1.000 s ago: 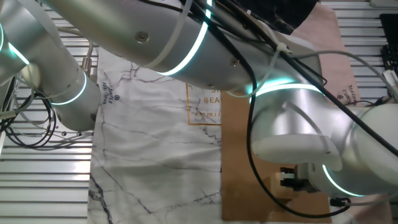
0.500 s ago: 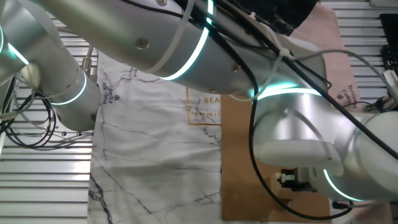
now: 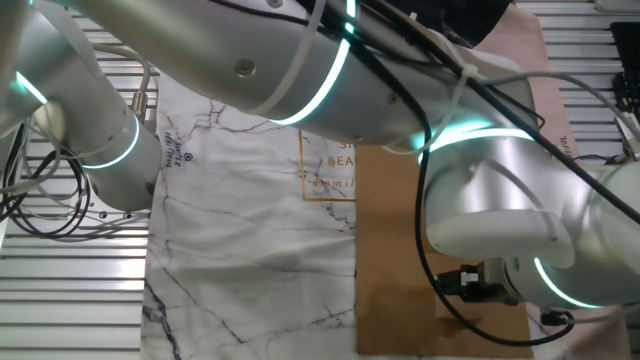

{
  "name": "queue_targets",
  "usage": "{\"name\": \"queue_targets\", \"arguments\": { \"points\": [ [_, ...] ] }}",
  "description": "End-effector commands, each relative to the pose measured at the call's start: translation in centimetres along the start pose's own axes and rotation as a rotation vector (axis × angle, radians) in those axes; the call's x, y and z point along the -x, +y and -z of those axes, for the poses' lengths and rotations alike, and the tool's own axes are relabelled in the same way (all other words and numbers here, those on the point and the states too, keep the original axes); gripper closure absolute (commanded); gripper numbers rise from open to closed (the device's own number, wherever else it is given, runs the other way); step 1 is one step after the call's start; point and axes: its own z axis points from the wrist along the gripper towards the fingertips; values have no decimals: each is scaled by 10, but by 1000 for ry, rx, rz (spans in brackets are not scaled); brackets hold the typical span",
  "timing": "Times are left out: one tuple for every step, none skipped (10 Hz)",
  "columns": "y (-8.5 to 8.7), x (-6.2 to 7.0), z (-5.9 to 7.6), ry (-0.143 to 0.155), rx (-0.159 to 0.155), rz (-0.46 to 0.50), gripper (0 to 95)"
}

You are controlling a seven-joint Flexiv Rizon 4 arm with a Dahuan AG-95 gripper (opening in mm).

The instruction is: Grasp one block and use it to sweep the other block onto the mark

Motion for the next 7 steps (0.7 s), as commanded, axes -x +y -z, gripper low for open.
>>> {"name": "queue_targets", "arguments": {
  "points": [
    [1,-1,-1,0,-3,-8,0],
    [1,-1,-1,1,-4,-13,0],
    [1,-1,-1,1,-6,-14,0],
    [3,-2,-3,1,-7,-18,0],
    [5,-4,-7,-6,-9,-26,0],
    [6,-5,-9,-9,-11,-27,0],
    [8,-5,-11,-8,-14,-28,190]
  ]
}}
